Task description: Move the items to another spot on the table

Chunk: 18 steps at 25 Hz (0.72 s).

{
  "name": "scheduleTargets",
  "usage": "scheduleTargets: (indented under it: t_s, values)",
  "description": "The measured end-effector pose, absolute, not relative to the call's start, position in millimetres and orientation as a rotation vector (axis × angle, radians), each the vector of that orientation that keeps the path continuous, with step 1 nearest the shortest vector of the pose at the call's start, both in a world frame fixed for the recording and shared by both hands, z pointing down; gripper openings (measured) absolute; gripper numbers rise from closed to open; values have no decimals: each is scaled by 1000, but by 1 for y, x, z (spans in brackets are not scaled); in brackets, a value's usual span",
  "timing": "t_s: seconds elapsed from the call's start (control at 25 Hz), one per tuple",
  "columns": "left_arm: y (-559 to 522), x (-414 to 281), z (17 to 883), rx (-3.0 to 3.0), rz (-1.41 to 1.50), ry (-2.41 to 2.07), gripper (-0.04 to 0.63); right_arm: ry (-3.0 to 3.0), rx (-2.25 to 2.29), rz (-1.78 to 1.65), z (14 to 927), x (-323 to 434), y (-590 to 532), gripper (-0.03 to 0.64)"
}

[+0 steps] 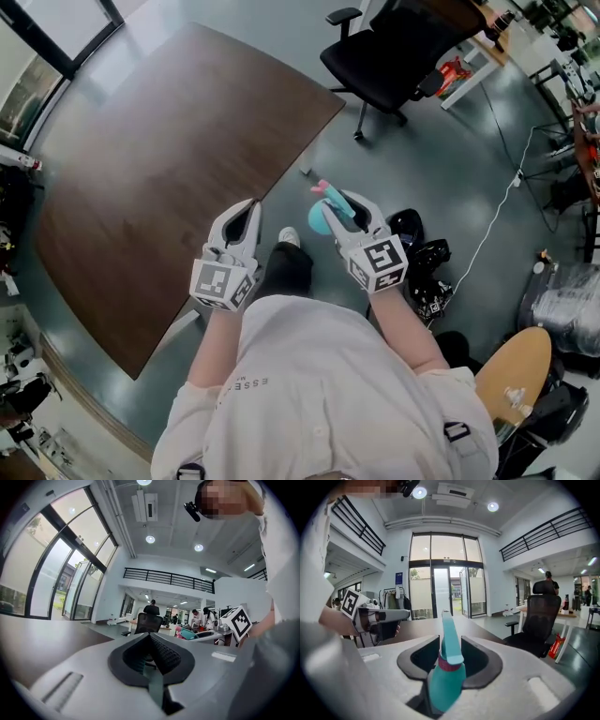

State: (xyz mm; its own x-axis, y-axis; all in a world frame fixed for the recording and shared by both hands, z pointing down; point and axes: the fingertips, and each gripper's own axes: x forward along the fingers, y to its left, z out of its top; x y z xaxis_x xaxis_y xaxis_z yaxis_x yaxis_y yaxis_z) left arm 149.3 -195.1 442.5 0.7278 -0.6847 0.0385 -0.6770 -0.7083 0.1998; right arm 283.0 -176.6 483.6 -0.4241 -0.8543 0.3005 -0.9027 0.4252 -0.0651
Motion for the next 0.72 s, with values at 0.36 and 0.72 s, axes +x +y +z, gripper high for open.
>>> scheduleTargets:
  t_s: [0.36, 0.72]
  values:
    - [-295, 198, 443, 2724, -86, -1042, 9, -2393, 1552, 318, 485, 338, -269, 132]
    - [-383, 197, 429, 2675, -135, -1176, 9, -2463, 1414, 208, 463, 334, -387, 132]
